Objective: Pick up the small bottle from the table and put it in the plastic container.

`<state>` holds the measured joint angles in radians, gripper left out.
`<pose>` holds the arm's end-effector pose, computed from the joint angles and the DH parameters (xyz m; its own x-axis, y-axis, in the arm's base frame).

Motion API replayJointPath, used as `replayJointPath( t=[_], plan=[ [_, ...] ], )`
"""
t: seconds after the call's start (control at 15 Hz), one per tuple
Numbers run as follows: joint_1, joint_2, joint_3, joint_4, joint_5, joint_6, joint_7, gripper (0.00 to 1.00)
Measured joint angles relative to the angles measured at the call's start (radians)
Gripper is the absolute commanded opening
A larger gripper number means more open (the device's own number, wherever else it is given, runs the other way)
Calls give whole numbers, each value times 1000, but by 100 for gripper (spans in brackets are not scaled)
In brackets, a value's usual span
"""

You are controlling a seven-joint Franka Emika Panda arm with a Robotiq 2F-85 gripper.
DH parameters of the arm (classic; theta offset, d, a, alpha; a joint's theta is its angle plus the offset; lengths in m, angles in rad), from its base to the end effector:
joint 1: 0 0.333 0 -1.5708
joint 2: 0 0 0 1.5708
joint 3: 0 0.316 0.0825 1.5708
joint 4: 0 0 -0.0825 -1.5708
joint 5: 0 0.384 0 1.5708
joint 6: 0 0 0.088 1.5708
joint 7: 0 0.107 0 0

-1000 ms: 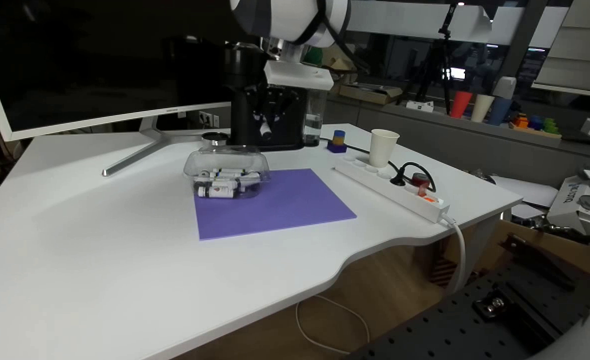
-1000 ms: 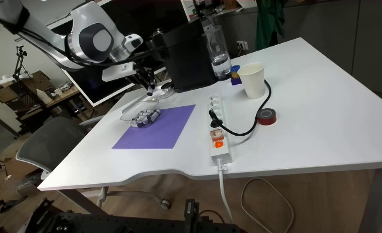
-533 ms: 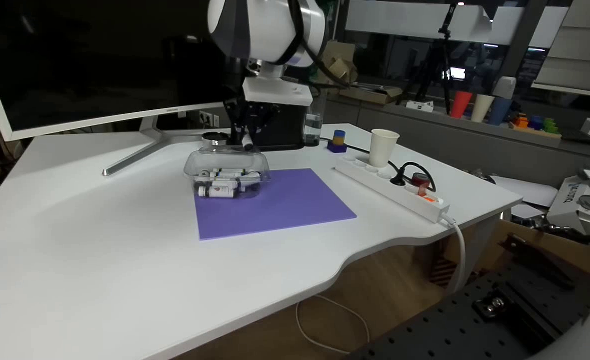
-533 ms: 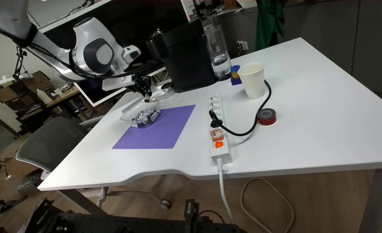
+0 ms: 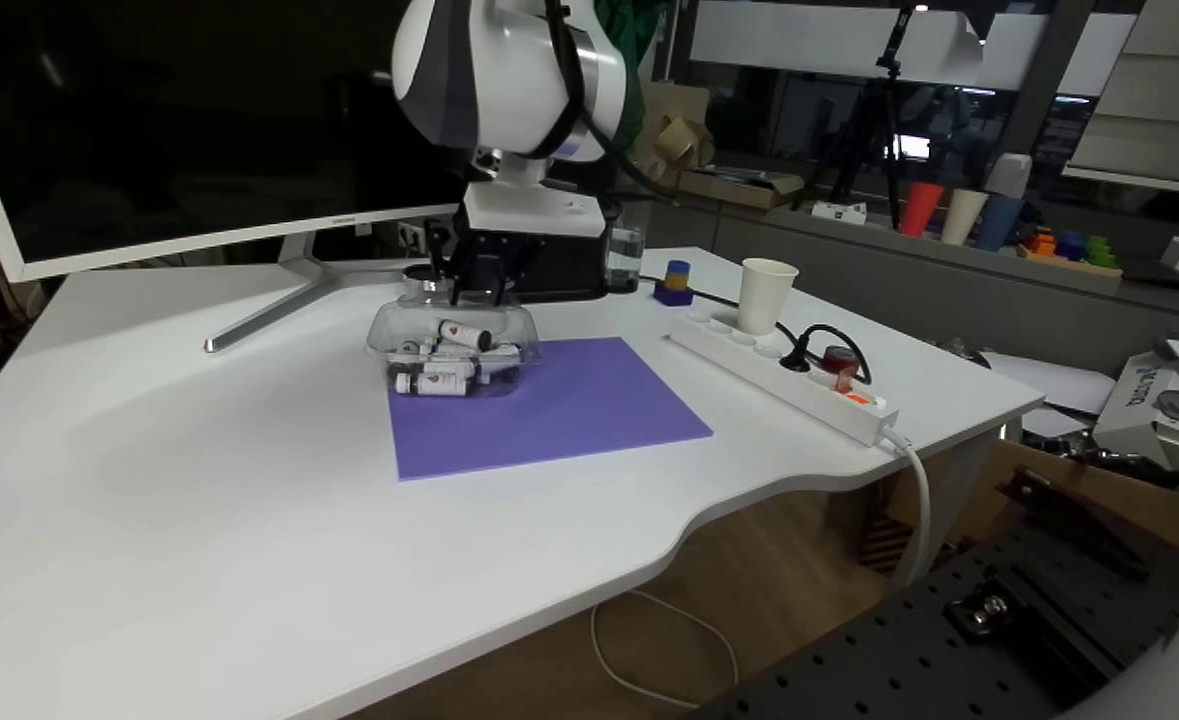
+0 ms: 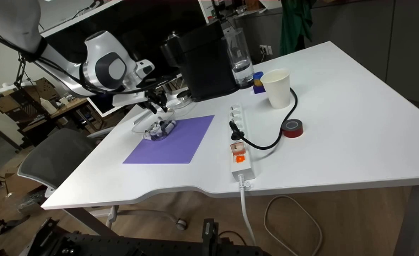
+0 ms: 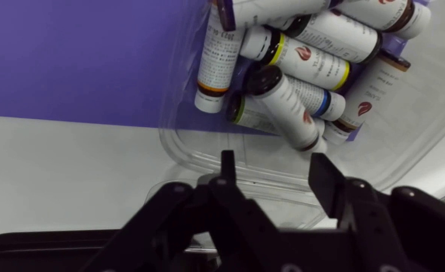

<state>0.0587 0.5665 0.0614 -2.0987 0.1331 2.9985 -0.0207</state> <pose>0.6031 0.0624 0.1796 0.9468 -0.0171 0.3213 0.0115 -0.9961 -0.0869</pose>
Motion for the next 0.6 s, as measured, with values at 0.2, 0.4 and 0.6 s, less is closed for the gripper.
replayJointPath(
  t=[0.2,0.4,0.6],
  plan=[
    [-1,-1,-4,5,4,-13,21,100],
    [-5,-27,-14,5,13,-116,74,100],
    [-10,-93,-30,2,21,-242,102,100]
  ],
)
